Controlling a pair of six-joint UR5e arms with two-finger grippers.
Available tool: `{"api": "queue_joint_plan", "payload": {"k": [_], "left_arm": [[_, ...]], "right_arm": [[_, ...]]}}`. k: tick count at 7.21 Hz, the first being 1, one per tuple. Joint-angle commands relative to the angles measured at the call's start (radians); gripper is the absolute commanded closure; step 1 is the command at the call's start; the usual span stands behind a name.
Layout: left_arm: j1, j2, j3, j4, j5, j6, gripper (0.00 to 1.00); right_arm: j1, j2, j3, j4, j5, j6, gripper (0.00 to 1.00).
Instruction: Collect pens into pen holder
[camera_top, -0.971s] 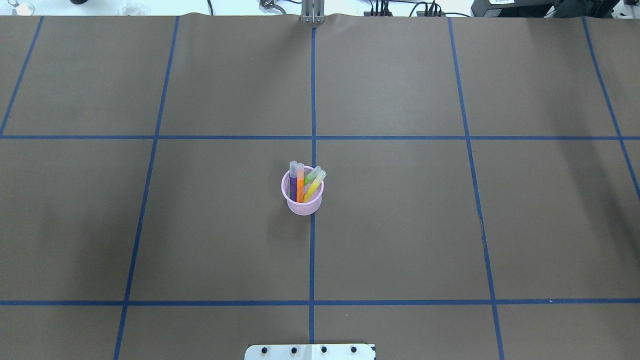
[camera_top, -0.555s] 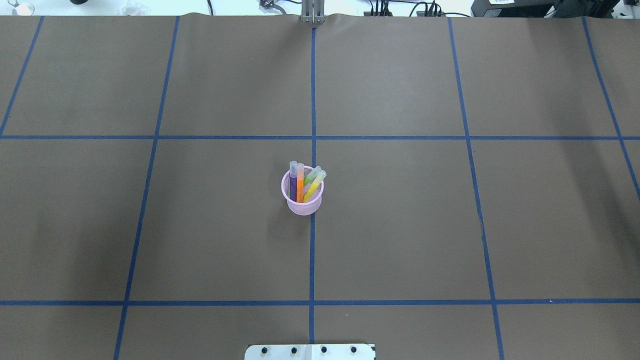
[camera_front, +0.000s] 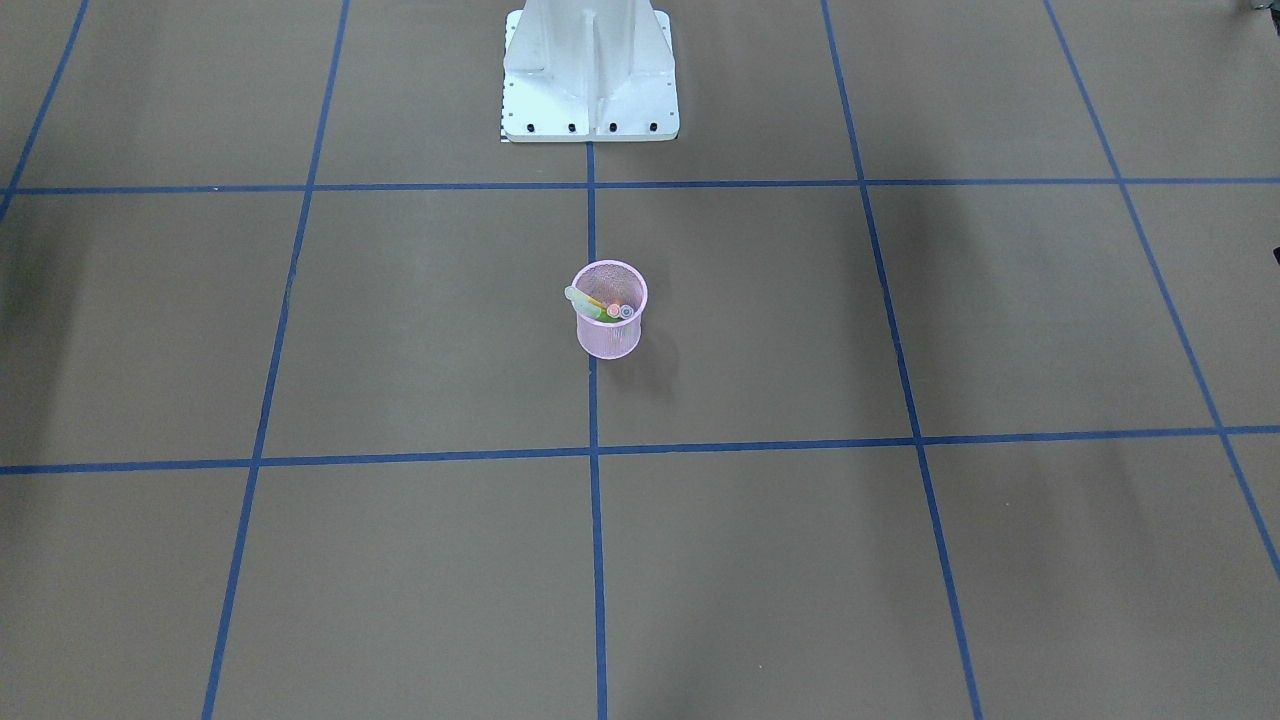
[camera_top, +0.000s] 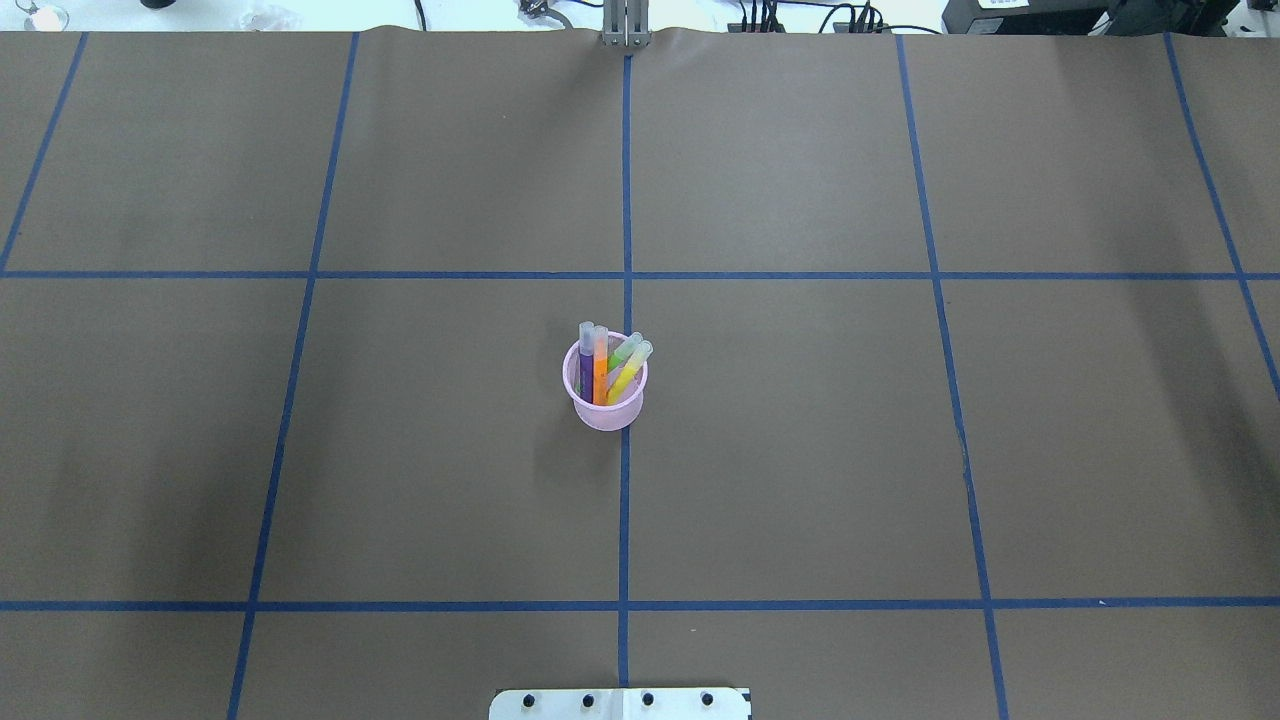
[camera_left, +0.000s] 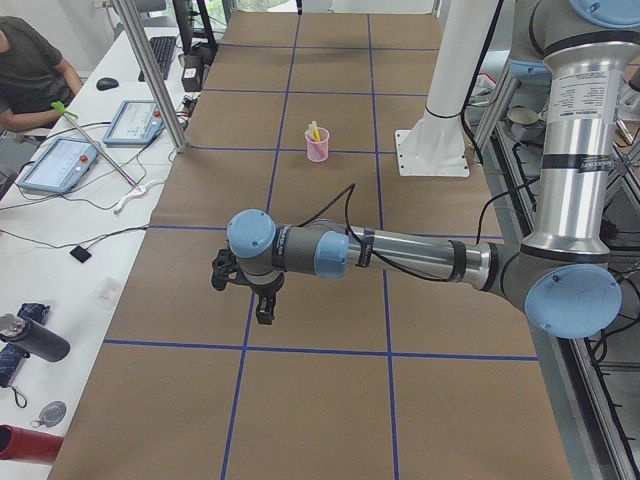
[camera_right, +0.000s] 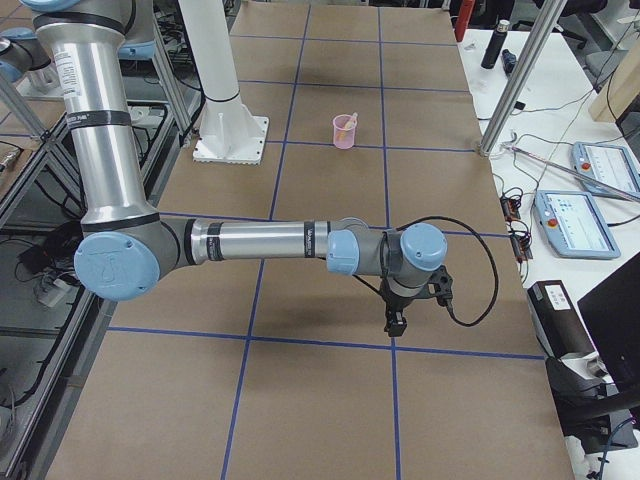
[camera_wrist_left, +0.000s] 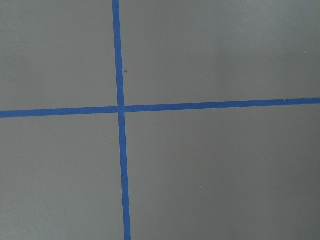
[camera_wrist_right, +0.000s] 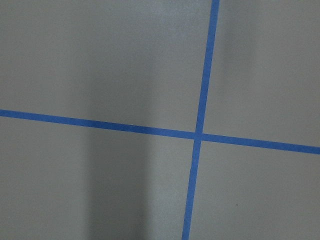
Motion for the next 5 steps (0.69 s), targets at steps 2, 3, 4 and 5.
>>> {"api": "queue_joint_plan", "payload": {"k": [2,3,4,5], "left_arm": [[0.002,0.008,-0.002,0.000,0.003,-0.003,0.00],[0.002,0.008,-0.002,0.000,-0.004,-0.003,0.00],[0.002,0.009,-0.009,0.000,-0.010,-0.003,0.00],[-0.001,0.014,-0.029,0.003,-0.007,-0.003,0.00]], "right_arm": [[0.000,-0.012,0.006,0.001,0.004,-0.001,0.01],[0.000,-0.014,-0.002,0.000,0.004,-0.003,0.01],[0.000,-0.006,0.004,0.001,0.006,-0.003,0.01],[0.000,-0.011,0.019,0.001,0.007,-0.003,0.01]]}}
